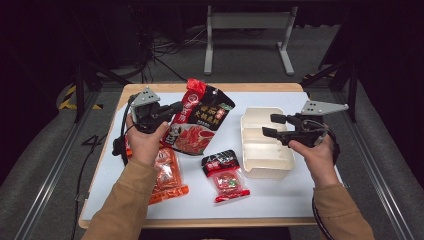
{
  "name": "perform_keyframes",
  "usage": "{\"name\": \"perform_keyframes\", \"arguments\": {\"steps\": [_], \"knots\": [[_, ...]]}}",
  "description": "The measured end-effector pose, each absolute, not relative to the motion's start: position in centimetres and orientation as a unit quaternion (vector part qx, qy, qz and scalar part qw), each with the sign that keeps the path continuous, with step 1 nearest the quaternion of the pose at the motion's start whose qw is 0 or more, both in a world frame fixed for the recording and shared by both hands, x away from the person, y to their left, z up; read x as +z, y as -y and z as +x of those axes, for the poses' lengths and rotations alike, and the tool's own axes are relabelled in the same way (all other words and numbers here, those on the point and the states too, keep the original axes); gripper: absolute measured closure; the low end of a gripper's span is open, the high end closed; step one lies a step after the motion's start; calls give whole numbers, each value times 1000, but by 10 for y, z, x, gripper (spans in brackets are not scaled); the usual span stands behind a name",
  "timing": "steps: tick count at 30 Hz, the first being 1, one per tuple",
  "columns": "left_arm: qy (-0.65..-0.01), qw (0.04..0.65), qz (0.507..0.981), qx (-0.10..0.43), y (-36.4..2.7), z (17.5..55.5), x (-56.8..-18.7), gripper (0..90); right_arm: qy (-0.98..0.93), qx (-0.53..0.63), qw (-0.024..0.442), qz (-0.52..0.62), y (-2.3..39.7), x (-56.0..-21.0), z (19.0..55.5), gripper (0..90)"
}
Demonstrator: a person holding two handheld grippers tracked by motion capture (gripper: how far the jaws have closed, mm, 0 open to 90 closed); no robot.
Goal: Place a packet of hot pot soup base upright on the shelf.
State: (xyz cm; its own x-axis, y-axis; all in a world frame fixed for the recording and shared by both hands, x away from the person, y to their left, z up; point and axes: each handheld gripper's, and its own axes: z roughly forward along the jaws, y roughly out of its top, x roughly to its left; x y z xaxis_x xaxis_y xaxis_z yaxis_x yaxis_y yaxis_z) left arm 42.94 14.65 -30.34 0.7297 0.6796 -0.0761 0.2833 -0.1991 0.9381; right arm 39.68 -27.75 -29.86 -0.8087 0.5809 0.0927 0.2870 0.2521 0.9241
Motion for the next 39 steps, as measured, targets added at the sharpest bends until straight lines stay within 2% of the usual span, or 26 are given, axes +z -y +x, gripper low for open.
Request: {"name": "perform_keyframes", "arguments": {"steps": [13, 30, 36, 39], "knots": [[-297, 579, 740, 171, -148, 401, -303, 898, -788, 549, 97, 263, 229, -297, 415, 380], [-275, 598, 735, 159, -146, 384, -304, 898, -791, 551, 70, 255, 205, -305, 421, 383], [-267, 601, 738, 150, -142, 382, -305, 898, -792, 554, 47, 252, 199, -309, 426, 425], [-264, 601, 740, 145, -140, 382, -306, 897, -793, 557, 25, 247, 197, -311, 429, 477]]}}
